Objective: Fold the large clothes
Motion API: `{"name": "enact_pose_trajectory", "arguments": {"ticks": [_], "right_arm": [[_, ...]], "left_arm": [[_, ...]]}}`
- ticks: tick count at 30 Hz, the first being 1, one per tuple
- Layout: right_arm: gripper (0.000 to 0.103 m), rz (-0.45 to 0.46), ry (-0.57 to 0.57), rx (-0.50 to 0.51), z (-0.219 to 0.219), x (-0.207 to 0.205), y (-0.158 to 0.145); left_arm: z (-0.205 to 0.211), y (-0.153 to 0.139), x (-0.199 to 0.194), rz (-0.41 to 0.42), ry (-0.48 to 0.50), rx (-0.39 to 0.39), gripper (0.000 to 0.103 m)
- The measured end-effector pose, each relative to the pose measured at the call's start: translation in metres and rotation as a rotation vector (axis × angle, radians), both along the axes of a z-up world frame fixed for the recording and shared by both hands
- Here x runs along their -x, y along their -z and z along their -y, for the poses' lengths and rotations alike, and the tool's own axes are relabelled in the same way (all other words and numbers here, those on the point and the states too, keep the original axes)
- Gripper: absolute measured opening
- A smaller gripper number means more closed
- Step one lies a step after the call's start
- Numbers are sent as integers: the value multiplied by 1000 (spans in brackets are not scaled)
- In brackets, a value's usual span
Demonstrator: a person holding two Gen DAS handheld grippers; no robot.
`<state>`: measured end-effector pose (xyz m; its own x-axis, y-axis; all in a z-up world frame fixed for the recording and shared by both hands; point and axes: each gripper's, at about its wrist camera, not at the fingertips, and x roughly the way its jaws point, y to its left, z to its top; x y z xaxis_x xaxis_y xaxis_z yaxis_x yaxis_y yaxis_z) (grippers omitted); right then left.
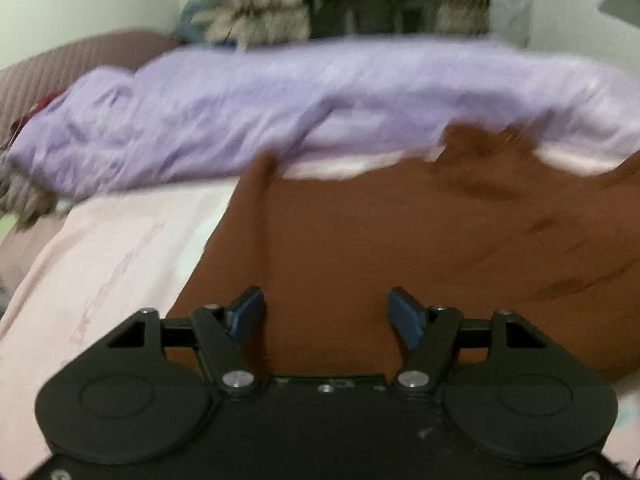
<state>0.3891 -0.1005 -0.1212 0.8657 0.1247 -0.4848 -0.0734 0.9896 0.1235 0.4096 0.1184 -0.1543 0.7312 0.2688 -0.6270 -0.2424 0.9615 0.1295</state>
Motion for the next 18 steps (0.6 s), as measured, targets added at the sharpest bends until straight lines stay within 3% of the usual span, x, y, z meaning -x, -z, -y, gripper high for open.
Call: {"name": "enact_pose_trajectory", "arguments": {"ticks": [2, 4, 6, 9, 12, 14, 15, 16, 18], "right_arm": [[46, -28, 17, 2, 14, -14, 29], [44, 24, -12, -50, 25, -11, 45], [45, 27, -6, -17, 19, -9, 42], [45, 25, 0, 11, 14, -9, 40], [45, 20, -32, -43, 26, -6, 26], [48, 28, -34, -74, 42, 1, 13], [60, 52, -5, -76, 51, 6, 4], [82, 77, 30, -74, 58, 11, -3], [101, 125, 130, -70, 76, 21, -14]], "left_arm": [[-6, 8, -5, -25, -1, 15, 89], [-11, 14, -6, -24, 11, 24, 90], [-16, 20, -7, -13, 14, 44, 97], [-24, 23, -1, 40, 29, 75, 99], [-32, 10, 9, 71, 43, 99, 99], [-43, -6, 18, 103, 0, 88, 98], [-48, -11, 23, 114, -25, 72, 96], [-54, -15, 27, 122, -44, 56, 96], [-68, -18, 33, 124, -61, 58, 96]]}}
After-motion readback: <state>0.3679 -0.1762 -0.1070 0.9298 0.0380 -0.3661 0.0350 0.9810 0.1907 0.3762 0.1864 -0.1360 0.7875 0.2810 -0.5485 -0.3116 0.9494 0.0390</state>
